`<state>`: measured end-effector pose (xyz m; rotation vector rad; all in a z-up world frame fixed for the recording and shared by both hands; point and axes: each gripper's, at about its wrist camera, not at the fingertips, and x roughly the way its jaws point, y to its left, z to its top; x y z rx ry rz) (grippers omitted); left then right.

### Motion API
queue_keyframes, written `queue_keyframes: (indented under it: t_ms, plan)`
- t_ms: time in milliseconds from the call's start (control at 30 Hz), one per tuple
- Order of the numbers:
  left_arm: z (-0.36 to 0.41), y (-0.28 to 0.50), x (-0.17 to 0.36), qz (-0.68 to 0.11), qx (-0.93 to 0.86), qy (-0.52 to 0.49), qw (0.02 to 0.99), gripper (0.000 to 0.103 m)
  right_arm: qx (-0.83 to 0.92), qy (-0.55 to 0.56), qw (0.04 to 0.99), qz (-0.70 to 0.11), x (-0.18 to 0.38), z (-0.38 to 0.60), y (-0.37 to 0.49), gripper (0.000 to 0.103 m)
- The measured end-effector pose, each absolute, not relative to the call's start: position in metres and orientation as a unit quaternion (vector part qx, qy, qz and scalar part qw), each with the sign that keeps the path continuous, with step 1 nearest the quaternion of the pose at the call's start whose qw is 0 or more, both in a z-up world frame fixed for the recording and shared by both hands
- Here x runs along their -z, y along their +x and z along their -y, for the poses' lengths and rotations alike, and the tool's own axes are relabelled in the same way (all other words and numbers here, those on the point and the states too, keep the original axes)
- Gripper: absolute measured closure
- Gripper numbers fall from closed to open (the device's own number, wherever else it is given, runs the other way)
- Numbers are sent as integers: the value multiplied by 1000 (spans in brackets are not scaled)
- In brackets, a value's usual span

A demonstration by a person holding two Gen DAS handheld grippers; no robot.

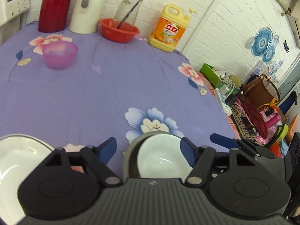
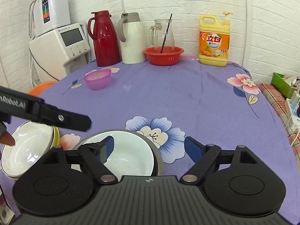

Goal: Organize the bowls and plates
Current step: 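Carry the white bowl with the left gripper into the steel bowl and release, then move the left gripper to the pink plastic bowl rim and grip it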

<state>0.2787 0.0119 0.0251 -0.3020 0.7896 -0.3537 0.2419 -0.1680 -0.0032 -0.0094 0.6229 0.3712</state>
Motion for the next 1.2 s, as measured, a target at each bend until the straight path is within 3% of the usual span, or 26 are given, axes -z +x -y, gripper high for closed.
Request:
queue_keyframes:
  t_ms: [800, 1200]
  plan:
    - [-122, 346, -41, -346, 73, -102, 930, 32, -252, -48, 905, -340, -21, 68, 353, 0]
    - [-183, 417, -8, -375, 23, -116, 920, 32, -280, -69, 877, -385, 10, 15, 415, 0]
